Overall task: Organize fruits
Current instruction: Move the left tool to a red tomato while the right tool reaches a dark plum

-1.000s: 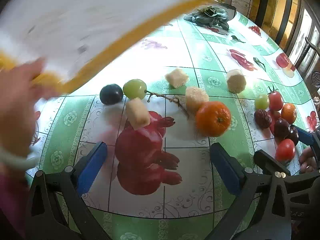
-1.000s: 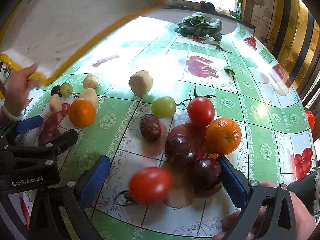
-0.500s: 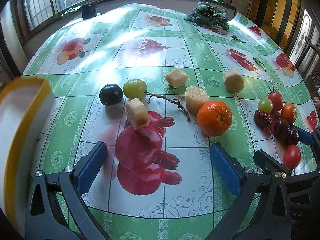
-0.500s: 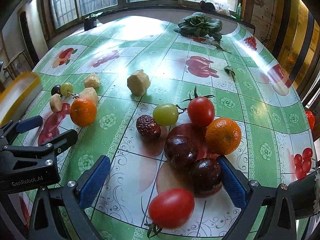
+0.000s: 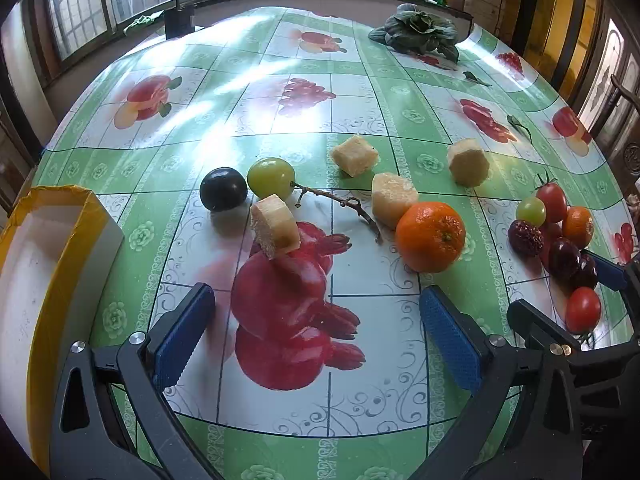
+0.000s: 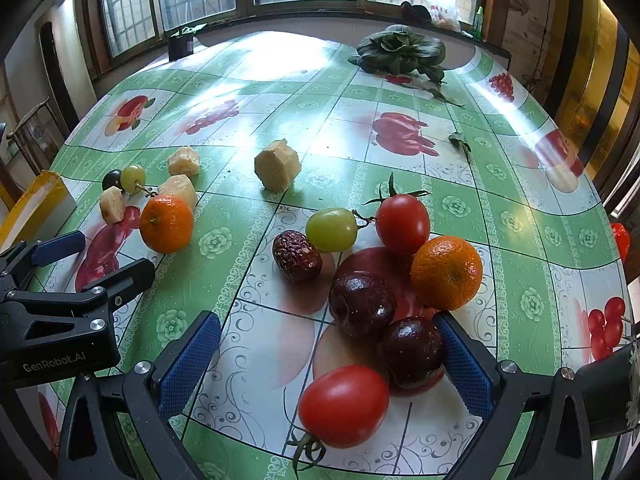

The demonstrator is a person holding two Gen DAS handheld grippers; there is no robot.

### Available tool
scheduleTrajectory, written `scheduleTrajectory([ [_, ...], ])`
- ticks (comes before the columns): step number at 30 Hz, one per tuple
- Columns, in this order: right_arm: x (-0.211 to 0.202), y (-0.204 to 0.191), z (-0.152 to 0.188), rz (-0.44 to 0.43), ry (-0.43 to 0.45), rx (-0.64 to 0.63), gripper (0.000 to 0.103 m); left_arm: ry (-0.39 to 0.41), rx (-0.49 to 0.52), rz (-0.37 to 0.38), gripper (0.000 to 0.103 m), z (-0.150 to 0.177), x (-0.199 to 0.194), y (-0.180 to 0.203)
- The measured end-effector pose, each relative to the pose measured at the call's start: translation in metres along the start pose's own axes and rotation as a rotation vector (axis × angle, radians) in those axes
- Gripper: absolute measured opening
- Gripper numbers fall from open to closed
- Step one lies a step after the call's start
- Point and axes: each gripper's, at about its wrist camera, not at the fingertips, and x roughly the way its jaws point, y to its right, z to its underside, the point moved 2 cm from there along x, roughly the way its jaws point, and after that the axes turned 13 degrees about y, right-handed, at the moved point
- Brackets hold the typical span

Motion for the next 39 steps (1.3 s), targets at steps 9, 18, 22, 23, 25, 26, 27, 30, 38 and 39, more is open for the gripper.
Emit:
scheduleTrajectory([
  [9, 0.001, 0.001, 0.0, 0.019, -0.001, 0.021, 0.103, 0.001, -0.02, -0.023, 0.103, 0.0, -0.001, -0.002],
  [18, -0.013, 0.003, 0.001, -0.034, -0.024, -0.011, 0.098, -0.098, 0.023, 0.041, 0.103, 0.003, -0.012, -0.014],
  [22, -0.048, 0.019, 0.012, -0.029, 0.033, -0.017, 0.096, -0.034, 0.001, 0.04, 0.103, 0.01, -0.037, -0.022],
  [23, -0.056, 0.024, 0.015, -0.037, 0.043, -0.009, 0.096, -0.013, 0.004, 0.044, 0.103, 0.01, -0.045, -0.024],
  [25, -0.075, 0.034, 0.019, -0.076, 0.063, 0.014, 0.096, 0.025, 0.029, 0.054, 0.103, 0.011, -0.06, -0.025],
  [26, -0.083, 0.038, 0.02, -0.083, 0.078, 0.019, 0.096, 0.037, 0.042, 0.05, 0.103, 0.012, -0.067, -0.026],
  [27, -0.092, 0.042, 0.022, -0.079, 0.093, 0.019, 0.096, 0.054, 0.052, 0.046, 0.103, 0.012, -0.075, -0.026],
  [30, -0.109, 0.051, 0.025, -0.07, 0.123, 0.029, 0.095, 0.088, 0.053, 0.082, 0.103, 0.011, -0.092, -0.023],
  [38, -0.131, 0.056, 0.029, -0.099, 0.167, 0.056, 0.088, 0.091, 0.079, 0.129, 0.103, 0.011, -0.108, 0.005],
  [39, -0.132, 0.056, 0.029, -0.101, 0.168, 0.055, 0.087, 0.089, 0.077, 0.132, 0.103, 0.011, -0.109, 0.009],
])
